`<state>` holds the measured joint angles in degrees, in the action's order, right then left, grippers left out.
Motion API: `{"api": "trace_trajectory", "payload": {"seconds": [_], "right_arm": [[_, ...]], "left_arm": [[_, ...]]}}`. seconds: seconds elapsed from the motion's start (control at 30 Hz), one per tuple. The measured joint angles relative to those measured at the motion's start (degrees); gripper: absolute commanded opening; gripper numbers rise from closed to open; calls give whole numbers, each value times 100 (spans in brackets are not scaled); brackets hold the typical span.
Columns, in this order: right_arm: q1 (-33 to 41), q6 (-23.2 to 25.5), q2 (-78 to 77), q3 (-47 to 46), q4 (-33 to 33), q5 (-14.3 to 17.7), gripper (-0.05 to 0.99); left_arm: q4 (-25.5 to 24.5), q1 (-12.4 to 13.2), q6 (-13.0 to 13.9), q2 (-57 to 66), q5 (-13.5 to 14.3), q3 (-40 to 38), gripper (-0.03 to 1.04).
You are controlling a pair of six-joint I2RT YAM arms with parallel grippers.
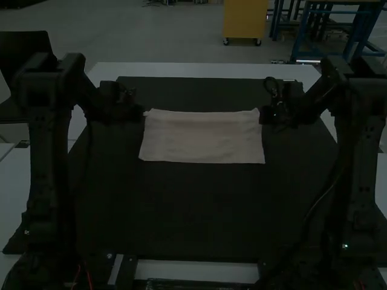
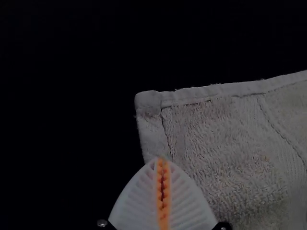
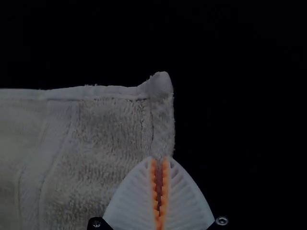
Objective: Fold the towel.
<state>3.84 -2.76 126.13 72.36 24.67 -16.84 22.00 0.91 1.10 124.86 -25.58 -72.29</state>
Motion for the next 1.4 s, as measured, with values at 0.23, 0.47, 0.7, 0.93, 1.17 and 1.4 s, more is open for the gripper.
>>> {"api": "trace_trajectory", "payload": {"seconds": [0.23, 0.47, 0.7, 0.93, 1.17, 1.4], "right_arm": [[0, 13, -400, -546, -103, -146, -2], [0, 17, -973, -1217, -101, -282, -2], [0, 17, -1543, -1729, -98, -295, -2], [-2, 39, -2092, -2238, -103, -345, -2], [-55, 85, -2479, -2769, -103, -444, -2], [-59, 87, -2708, -3198, -50, -540, -2]], "left_arm": [[-361, 118, 245, -417, -68, 334, 2], [-503, 186, 450, -973, -109, 894, 2], [-551, 188, 553, -1652, -105, 1591, 2], [-568, 188, 584, -2369, -101, 2262, 2], [-815, 188, 682, -2933, -101, 2782, 2], [-839, 212, 769, -3517, -13, 3456, 2]]}}
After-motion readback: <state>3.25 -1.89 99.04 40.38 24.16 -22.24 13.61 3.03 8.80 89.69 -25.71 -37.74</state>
